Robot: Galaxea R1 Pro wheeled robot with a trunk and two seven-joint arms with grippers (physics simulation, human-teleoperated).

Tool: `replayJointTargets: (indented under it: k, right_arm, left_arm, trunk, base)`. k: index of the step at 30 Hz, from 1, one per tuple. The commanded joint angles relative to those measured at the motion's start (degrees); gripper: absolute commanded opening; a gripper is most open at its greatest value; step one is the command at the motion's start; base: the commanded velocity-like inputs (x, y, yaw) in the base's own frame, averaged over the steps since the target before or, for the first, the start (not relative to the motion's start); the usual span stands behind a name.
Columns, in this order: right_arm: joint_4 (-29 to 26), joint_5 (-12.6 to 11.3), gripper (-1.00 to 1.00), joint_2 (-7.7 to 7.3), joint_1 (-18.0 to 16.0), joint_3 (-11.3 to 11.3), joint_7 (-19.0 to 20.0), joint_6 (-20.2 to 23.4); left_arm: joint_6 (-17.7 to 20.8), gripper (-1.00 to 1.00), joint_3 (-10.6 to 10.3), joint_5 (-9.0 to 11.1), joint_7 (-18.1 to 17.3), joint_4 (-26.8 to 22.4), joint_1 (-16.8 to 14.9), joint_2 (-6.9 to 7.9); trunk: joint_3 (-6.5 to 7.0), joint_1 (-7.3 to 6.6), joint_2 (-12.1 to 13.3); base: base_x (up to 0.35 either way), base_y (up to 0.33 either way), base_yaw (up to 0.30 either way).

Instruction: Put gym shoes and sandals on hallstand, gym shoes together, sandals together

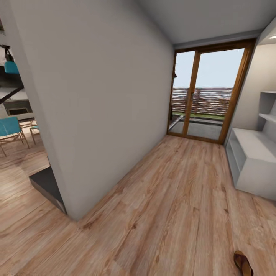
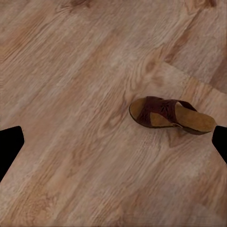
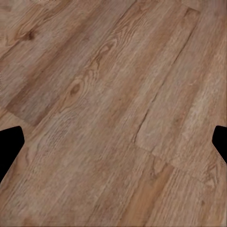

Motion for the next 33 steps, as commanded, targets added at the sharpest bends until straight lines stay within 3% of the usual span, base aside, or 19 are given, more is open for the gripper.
replayJointTargets:
  k: [1,14,33]
  right_arm:
    - [0.03,0.00,1.00,-0.01,-0.02,-0.03,-0.02,-0.17]
    - [0.05,0.05,1.00,0.03,-0.02,-0.03,-0.02,-0.17]
    - [0.05,0.05,1.00,0.03,-0.02,-0.03,-0.02,-0.17]
  left_arm:
    - [-0.19,1.00,0.21,0.04,-0.09,0.08,-0.07,0.04]
    - [-0.19,1.00,0.29,0.12,-0.04,-0.03,-0.11,0.21]
    - [-0.09,1.00,0.33,0.04,0.67,-0.21,-0.11,-0.11]
  trunk:
    - [-0.06,0.02,-0.03]
    - [-0.06,0.02,-0.03]
    - [-0.06,0.02,-0.03]
  base:
    - [0.232,-0.198,0.276]
    - [0.210,-0.145,0.276]
    - [0.010,-0.005,0.277]
